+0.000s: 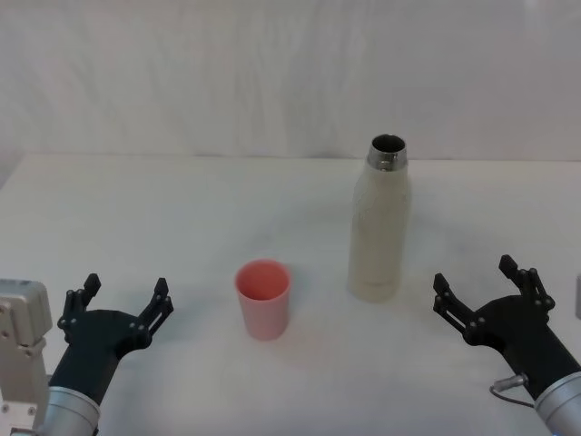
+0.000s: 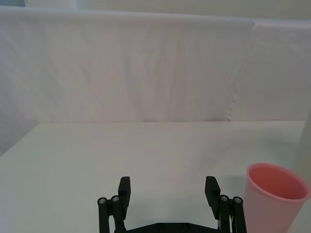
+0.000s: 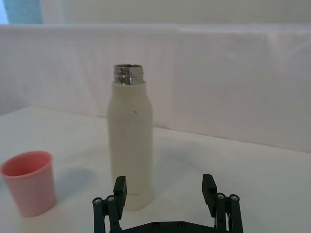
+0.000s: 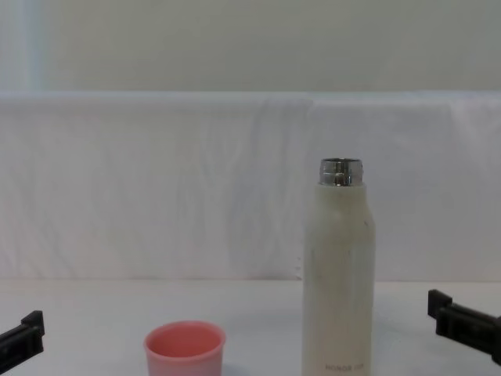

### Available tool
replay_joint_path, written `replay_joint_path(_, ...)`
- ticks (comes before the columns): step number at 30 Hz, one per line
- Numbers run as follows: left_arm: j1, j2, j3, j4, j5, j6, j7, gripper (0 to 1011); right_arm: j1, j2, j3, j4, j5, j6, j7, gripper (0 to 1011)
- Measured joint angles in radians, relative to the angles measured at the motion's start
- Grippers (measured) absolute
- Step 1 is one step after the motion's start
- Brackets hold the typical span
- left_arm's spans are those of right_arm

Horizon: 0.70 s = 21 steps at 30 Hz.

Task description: Grasp the thermos with one hand and pour water into the cup lid.

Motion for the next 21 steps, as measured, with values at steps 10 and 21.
replay_joint_path(10, 0.0, 0.0, 0.0, 0.0, 0.0, 0.0, 0.0, 1001, -0.007, 0.079, 0.043, -0.048, 0.11, 0.063, 0.145, 1000)
replay_joint_path(21, 0.0, 0.0, 0.0, 0.0, 0.0, 0.0, 0.0, 1001, 0.028, 0.139, 0.041, 0.006, 0.206, 0.089, 0.23, 1000)
